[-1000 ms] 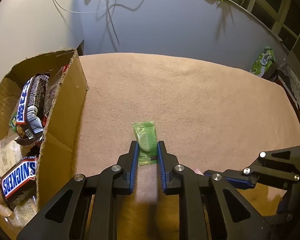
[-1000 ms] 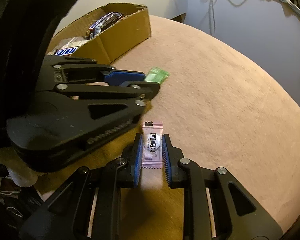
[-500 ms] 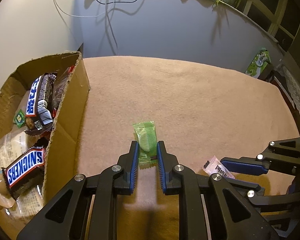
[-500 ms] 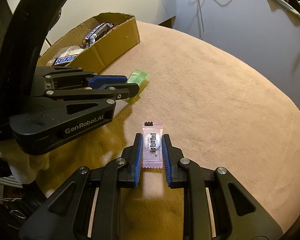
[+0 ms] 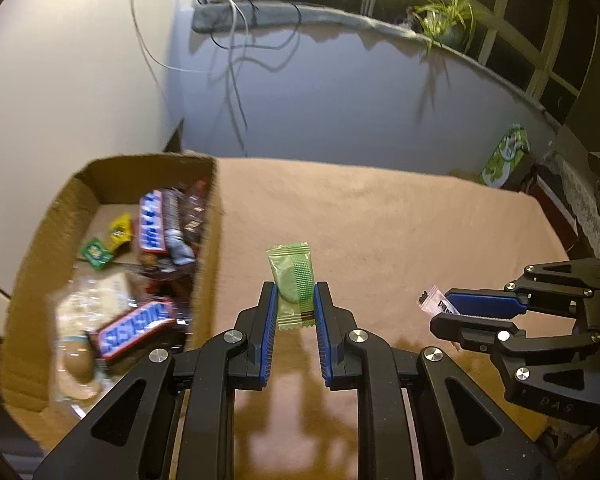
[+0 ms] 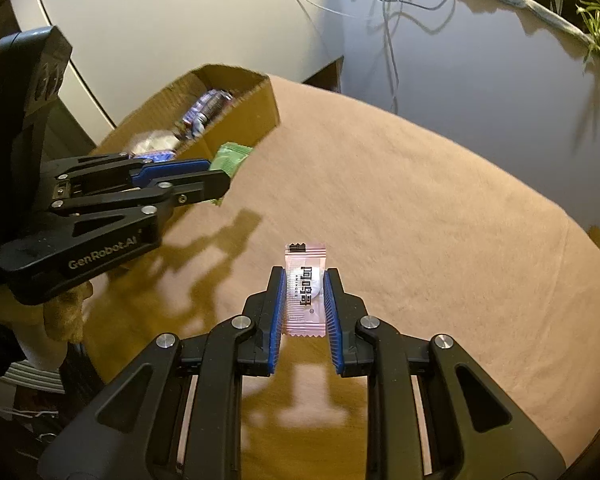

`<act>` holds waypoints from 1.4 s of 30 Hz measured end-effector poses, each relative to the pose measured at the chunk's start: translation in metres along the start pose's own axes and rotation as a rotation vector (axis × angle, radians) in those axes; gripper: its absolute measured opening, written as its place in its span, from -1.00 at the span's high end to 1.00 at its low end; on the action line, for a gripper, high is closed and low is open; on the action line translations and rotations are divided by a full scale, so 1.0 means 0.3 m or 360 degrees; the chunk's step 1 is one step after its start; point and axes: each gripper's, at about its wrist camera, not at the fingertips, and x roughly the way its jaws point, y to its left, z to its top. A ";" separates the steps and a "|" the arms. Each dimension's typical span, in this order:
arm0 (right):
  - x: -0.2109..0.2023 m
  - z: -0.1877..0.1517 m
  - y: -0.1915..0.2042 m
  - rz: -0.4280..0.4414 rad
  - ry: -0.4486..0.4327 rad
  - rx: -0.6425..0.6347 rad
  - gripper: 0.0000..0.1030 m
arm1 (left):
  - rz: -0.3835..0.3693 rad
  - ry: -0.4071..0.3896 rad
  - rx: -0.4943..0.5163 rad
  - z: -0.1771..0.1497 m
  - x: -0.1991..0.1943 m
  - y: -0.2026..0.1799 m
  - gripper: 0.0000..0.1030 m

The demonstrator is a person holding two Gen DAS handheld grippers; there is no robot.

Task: Organize snacks
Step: 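Carry the green candy and pink sweet over the cardboard box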

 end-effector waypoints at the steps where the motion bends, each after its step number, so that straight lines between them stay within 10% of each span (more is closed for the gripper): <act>1: -0.010 0.005 0.010 0.0001 -0.0007 -0.0009 0.61 | 0.0004 -0.0010 -0.0004 0.003 -0.012 0.013 0.68; 42: 0.212 0.268 0.523 0.0295 0.0099 -0.0285 0.61 | 0.0128 -0.0016 -0.0280 0.087 -0.029 0.528 0.67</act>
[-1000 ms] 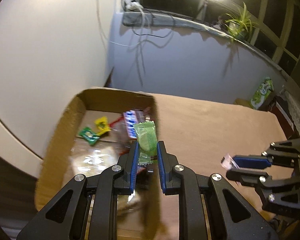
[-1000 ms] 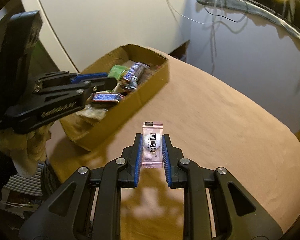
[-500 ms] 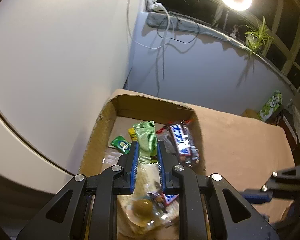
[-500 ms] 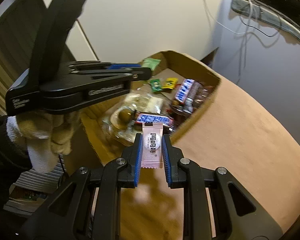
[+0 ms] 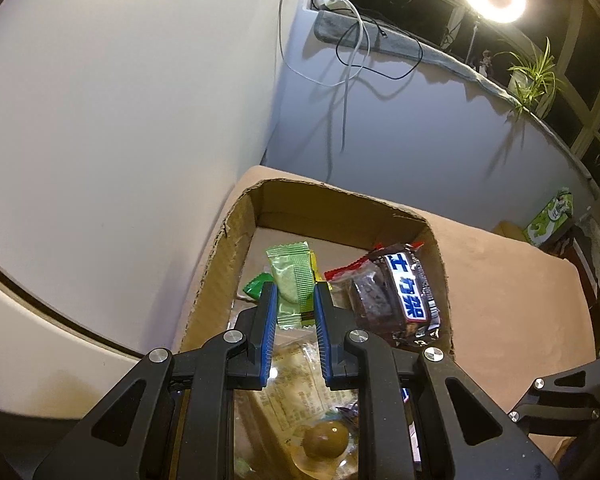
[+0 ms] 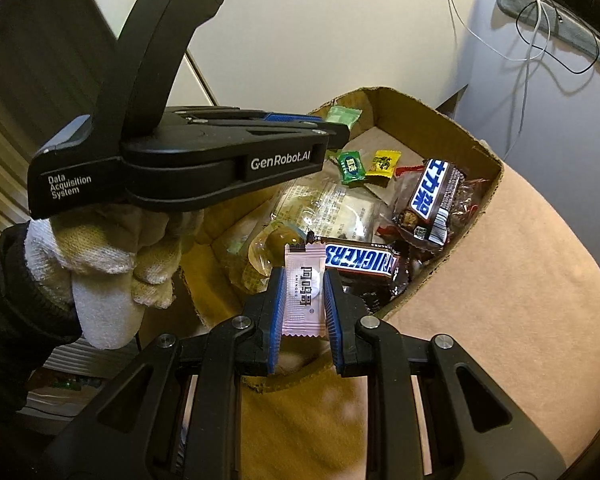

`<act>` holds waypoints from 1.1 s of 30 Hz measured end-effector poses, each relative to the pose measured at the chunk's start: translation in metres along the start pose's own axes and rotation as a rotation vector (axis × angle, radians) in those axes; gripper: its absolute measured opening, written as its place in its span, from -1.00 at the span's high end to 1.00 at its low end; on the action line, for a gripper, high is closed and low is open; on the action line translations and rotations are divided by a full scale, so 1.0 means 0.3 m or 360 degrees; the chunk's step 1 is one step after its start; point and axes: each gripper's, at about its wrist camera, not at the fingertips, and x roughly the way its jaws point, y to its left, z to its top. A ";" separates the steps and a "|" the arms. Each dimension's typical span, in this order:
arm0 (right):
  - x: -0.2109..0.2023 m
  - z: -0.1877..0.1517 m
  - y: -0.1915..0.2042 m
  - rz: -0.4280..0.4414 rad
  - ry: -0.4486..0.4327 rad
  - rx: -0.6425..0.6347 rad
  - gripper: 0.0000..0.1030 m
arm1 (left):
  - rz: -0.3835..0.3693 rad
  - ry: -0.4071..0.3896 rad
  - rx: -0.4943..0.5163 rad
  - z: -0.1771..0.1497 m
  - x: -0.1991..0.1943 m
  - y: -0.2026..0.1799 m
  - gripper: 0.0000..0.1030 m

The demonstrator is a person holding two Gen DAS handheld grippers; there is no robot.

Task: Organize snacks
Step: 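Carry the green candy and pink sweet over the cardboard box, then open both tools to drop the green candy and pink sweet inside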

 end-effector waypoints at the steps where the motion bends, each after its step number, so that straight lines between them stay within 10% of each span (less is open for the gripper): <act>1: 0.005 0.001 -0.001 0.0003 0.0008 -0.0002 0.61 | 0.0001 0.0002 -0.0001 0.000 0.002 0.001 0.67; 19: 0.015 0.001 0.020 -0.0017 0.0036 -0.0038 0.59 | 0.0008 -0.0004 0.0017 0.000 -0.006 -0.008 0.63; 33: 0.001 -0.004 0.028 -0.0061 0.0000 -0.0049 0.11 | 0.0047 -0.0049 0.0048 -0.010 -0.041 -0.024 0.62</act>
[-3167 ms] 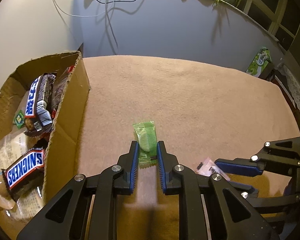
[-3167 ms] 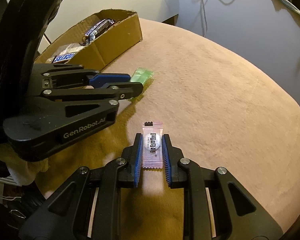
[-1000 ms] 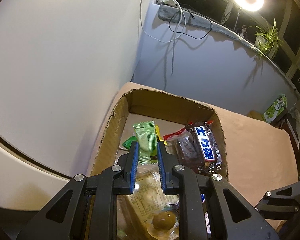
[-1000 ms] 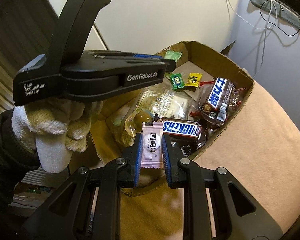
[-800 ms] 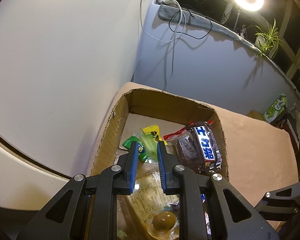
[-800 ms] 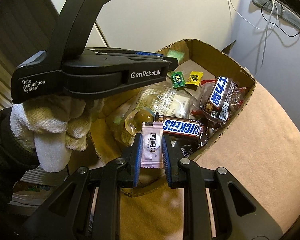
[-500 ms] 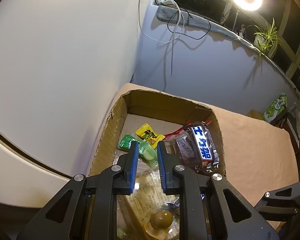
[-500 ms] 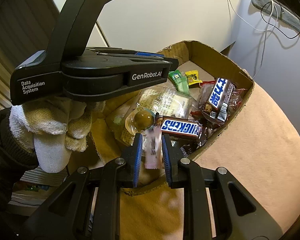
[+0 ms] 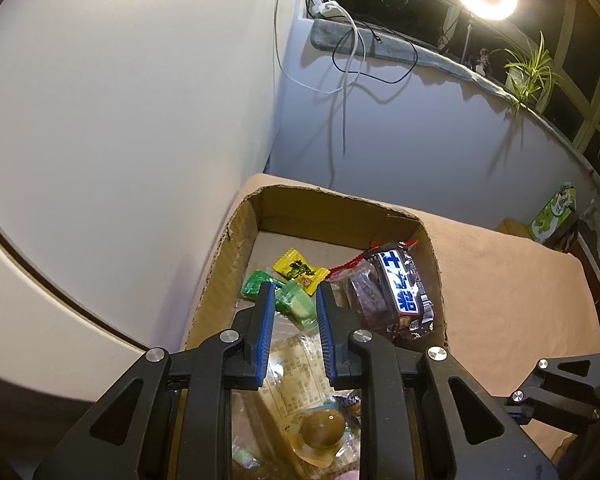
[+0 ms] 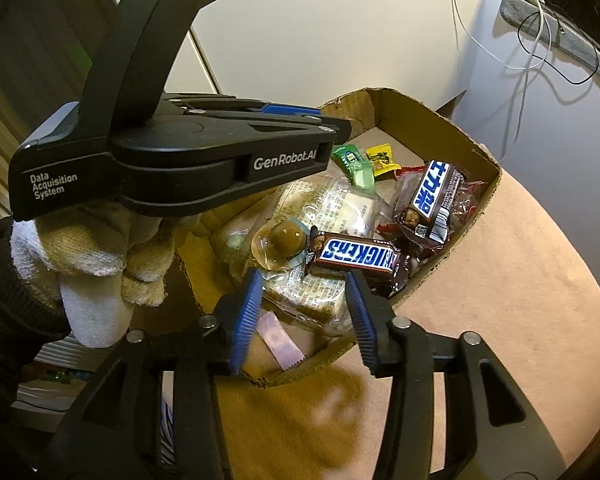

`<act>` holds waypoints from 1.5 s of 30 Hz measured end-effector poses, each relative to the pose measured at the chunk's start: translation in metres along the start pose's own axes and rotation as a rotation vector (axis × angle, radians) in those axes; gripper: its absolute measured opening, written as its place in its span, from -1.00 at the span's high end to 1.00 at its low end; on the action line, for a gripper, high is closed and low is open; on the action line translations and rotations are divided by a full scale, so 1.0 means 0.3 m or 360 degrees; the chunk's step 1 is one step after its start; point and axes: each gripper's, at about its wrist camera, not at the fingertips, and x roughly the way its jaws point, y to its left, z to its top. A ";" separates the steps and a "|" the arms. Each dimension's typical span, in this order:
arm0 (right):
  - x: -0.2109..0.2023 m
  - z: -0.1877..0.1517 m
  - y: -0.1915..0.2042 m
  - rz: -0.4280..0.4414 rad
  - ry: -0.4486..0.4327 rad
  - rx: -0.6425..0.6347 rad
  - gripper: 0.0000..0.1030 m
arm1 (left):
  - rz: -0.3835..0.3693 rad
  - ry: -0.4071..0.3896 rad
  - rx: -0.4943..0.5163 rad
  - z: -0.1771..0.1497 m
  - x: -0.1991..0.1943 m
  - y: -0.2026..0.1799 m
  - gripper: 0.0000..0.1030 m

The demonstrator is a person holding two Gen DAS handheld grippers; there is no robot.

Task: Organize snacks

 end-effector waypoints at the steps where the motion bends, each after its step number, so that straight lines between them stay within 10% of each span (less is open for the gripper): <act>1: -0.001 -0.001 0.001 -0.0001 0.0000 -0.0001 0.10 | 0.0004 -0.0006 0.0003 -0.001 -0.004 -0.001 0.60; 31: -0.224 -0.202 0.031 -0.0302 -0.0312 0.0031 -0.49 | 0.0042 -0.0287 0.0034 -0.180 -0.307 -0.093 -0.40; 45: -0.337 -0.367 0.002 -0.0437 -0.0467 0.0230 -0.74 | 0.0146 -0.0358 0.0002 -0.369 -0.400 -0.176 -0.56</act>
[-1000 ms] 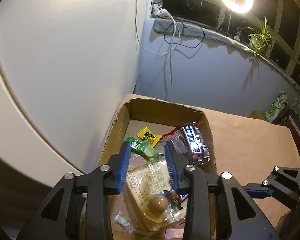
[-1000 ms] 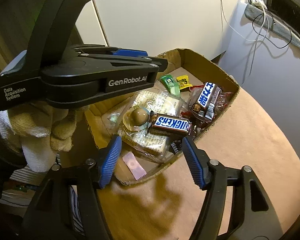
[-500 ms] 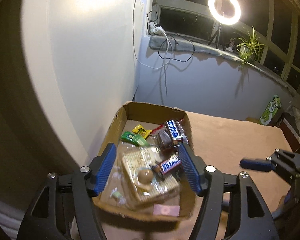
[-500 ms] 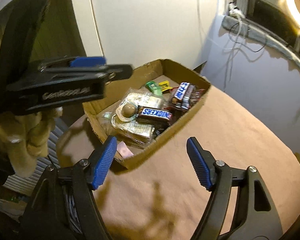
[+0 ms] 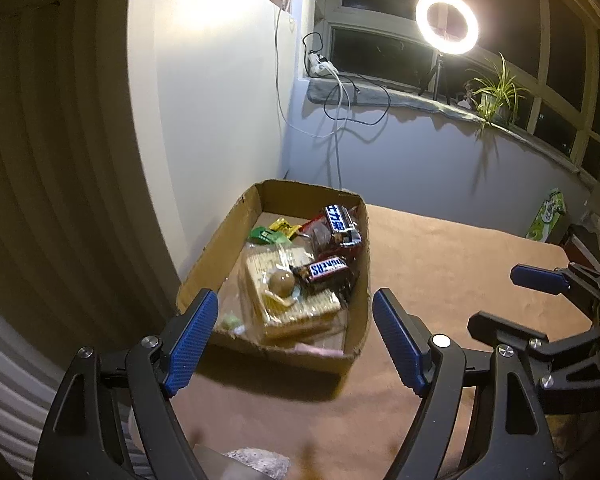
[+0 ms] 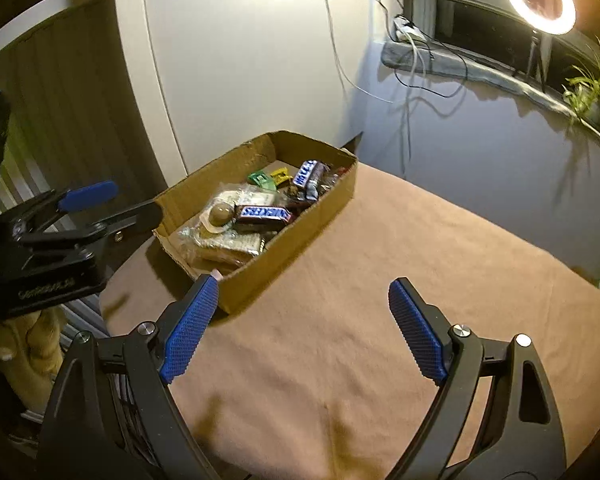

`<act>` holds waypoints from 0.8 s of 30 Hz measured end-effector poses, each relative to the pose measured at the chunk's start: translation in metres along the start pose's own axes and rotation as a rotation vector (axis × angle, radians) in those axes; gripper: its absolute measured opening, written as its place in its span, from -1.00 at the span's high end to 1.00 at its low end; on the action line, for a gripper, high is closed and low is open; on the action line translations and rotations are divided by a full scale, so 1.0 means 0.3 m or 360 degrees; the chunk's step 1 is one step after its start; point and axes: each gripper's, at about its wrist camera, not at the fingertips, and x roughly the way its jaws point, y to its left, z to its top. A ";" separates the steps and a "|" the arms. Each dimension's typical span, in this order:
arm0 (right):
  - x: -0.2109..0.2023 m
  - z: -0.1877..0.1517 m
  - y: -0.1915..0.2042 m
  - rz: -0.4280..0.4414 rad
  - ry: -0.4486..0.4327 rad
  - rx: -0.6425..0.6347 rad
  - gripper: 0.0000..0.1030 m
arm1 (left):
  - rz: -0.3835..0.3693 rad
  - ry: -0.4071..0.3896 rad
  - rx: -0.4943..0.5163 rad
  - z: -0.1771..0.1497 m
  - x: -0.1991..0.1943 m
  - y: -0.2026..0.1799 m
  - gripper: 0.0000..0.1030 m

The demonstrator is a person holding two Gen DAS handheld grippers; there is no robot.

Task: Organize snacks

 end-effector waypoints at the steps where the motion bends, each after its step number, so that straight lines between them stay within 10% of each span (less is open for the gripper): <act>1: -0.005 -0.008 -0.005 -0.0007 -0.0002 0.0012 -0.74 | 0.0001 -0.0004 -0.0002 -0.006 -0.006 -0.005 -0.56; 24: -0.060 -0.074 -0.039 -0.0050 -0.0022 0.0075 -0.75 | 0.0011 -0.0017 0.0006 -0.039 -0.041 -0.053 -0.57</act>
